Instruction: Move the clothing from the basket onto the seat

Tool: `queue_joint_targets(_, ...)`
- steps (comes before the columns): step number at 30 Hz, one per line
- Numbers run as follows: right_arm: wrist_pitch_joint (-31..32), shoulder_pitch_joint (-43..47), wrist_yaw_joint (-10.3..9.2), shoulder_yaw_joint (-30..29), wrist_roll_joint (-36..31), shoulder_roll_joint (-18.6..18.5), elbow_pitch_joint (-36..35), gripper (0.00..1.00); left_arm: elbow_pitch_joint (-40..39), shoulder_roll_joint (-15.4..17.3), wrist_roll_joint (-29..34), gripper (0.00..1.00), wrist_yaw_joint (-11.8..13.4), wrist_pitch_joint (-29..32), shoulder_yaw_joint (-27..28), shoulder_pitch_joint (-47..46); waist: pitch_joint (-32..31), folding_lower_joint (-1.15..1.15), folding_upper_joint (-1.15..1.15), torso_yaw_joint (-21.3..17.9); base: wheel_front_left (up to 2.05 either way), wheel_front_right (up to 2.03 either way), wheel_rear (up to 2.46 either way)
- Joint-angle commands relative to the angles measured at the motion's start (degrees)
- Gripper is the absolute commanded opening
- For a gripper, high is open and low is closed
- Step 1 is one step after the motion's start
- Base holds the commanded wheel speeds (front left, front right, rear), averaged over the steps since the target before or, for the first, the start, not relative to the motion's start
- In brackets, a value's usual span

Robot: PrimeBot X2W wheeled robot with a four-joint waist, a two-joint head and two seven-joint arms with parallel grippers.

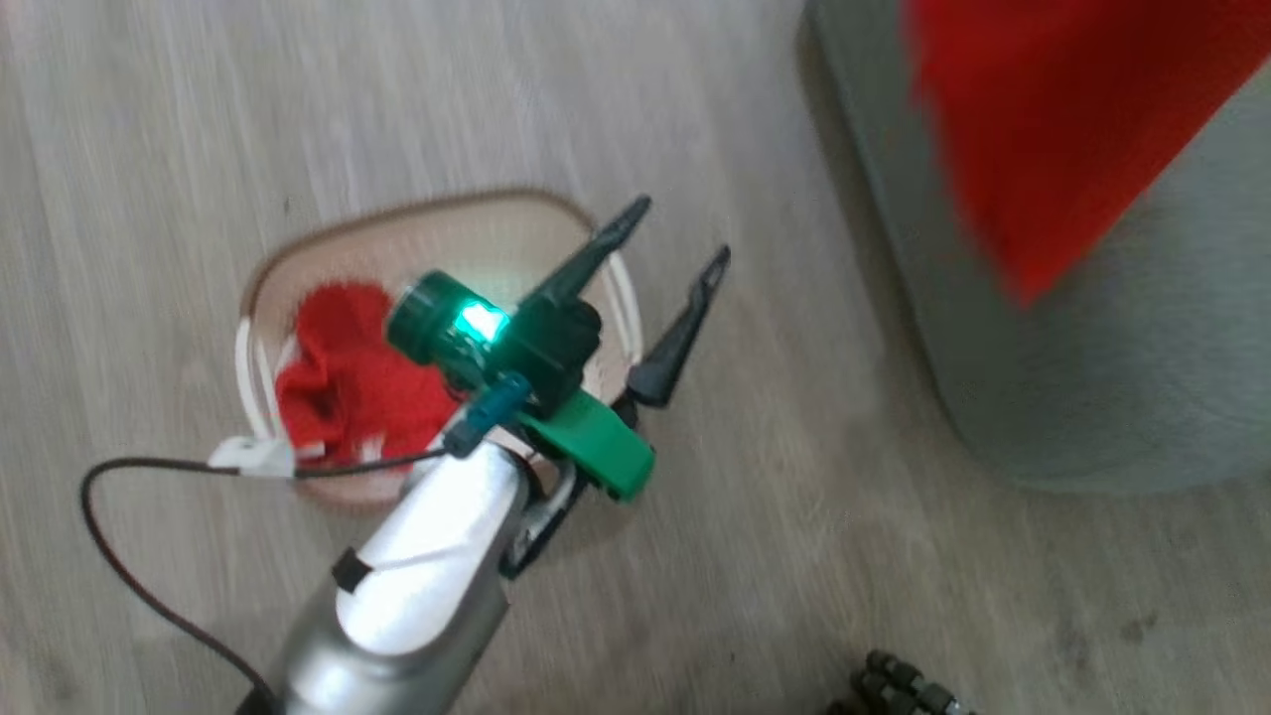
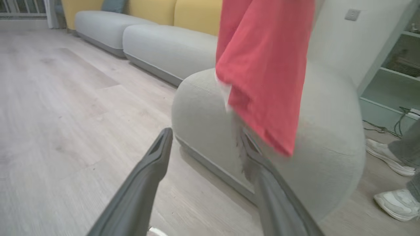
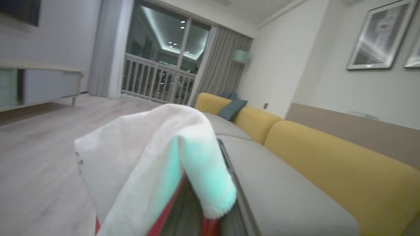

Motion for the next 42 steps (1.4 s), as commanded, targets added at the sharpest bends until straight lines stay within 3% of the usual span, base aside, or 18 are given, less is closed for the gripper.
queue_joint_targets(1, 0.47, -3.23, -0.02, -1.82, -0.47, -2.20, -0.89, 0.00, -1.93, -0.11, 0.78, 1.00, -0.14, -0.71, 2.17, -1.12, 8.51, -0.02, 0.00, 5.49, 0.00, 0.00, 0.00)
queue_joint_targets(7, 5.48, -23.09, -0.02, -18.23, -5.35, -9.45, 5.26, 0.00, -2.97, 0.95, 2.31, 1.00, -1.31, -0.71, 6.24, -1.58, 15.80, -0.02, 0.00, 10.13, 0.00, 0.00, 0.00)
queue_joint_targets(12, 9.29, -30.65, -0.02, -29.17, -12.70, -12.86, 11.08, 0.00, -4.73, 1.23, 3.00, 1.00, -1.79, -0.71, 9.87, -0.44, 20.56, -0.02, 0.00, 10.69, 0.00, 0.00, 0.00)
queue_joint_targets(19, 3.60, -21.72, -0.02, -40.18, -16.07, -7.54, 20.84, 0.00, -5.20, 2.35, 4.94, 1.00, -2.07, -0.71, 11.82, 0.34, 22.66, -0.02, 0.00, 7.85, 0.00, 0.00, 0.00)
queue_joint_targets(26, -2.33, -14.53, -0.02, -44.74, -17.34, -2.90, 29.33, 0.00, -4.77, 4.06, 5.85, 1.00, -1.83, -0.71, 13.43, 1.77, 21.04, -0.02, 0.00, 4.33, 0.00, 0.00, 0.00)
queue_joint_targets(28, -3.08, -13.64, -0.02, -44.76, -17.55, -2.53, 30.30, 0.35, -4.56, 4.25, 5.81, 1.00, -1.84, -0.71, 13.68, 2.21, 20.24, -0.02, 0.00, 3.66, 0.00, 0.00, 0.00)
queue_joint_targets(29, -3.32, -13.17, -0.02, -44.37, -17.58, -2.44, 30.55, 0.78, -4.45, 4.21, 5.76, 1.00, -1.88, -0.71, 13.71, 2.37, 19.79, -0.02, 0.00, 3.46, 0.00, 0.00, 0.00)
queue_joint_targets(30, -3.47, -12.53, -0.02, -43.71, -17.72, -2.44, 30.90, 1.00, -4.33, 4.13, 5.67, 1.00, -1.88, -0.71, 13.79, 2.55, 19.28, -0.02, 0.00, 3.24, 0.00, 0.00, 0.00)
queue_joint_targets(38, -3.80, -3.88, -0.02, -33.35, -18.40, -4.00, 32.12, 1.00, -2.96, 2.64, 4.16, 1.00, -1.97, -0.71, 14.54, 3.87, 13.53, -0.02, 0.00, 2.91, 0.00, 0.00, 0.00)
queue_joint_targets(42, -3.82, 3.10, -0.02, -28.59, -15.01, -1.75, 27.06, 1.00, -2.10, 1.76, 2.96, 1.00, -1.87, -0.71, 15.53, 5.54, 9.08, -0.02, 0.00, 3.22, 0.00, 0.00, 0.00)
